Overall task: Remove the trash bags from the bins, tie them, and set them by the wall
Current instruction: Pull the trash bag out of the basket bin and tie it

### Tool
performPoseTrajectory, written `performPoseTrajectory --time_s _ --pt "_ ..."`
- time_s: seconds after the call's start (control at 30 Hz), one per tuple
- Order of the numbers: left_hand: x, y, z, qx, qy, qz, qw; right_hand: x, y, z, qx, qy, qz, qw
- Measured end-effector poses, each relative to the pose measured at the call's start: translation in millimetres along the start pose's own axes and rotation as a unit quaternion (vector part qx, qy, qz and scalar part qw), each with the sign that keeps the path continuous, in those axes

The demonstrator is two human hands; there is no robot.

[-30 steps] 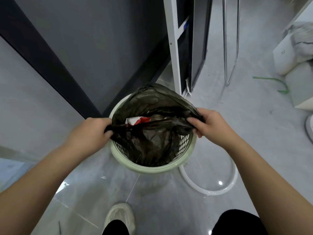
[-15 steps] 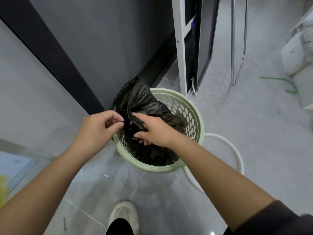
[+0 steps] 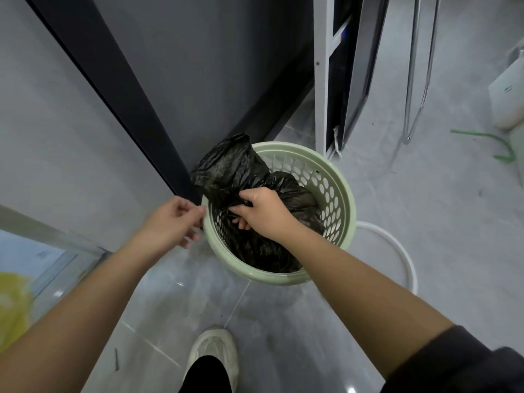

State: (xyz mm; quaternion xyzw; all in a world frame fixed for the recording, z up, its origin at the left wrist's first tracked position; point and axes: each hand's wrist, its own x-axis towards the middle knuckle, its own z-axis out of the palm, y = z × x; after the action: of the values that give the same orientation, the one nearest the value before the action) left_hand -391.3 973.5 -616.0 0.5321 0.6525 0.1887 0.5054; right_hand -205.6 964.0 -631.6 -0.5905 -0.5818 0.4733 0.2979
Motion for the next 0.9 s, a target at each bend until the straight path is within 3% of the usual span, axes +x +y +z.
performPoseTrajectory --time_s 0.07,0.2,0.43,0.9 --pt "-2 -1 3 -0.031 -0.08 -0.061 0.994 -3 -5 -4 0.008 0.003 0.003 1.0" --pt "0 -1 3 -0.081 -0.129 -0.098 0.983 -11 -13 -11 0.02 0.018 0.008 1.0" --pt "-2 5 7 -0.115 -0.092 -0.125 0.981 -19 -21 -20 -0.007 0.036 -0.014 0.999" --pt "0 11 14 -0.142 -0.045 -0.155 0.977 -25 -52 -54 -0.024 0.165 -0.107 0.98"
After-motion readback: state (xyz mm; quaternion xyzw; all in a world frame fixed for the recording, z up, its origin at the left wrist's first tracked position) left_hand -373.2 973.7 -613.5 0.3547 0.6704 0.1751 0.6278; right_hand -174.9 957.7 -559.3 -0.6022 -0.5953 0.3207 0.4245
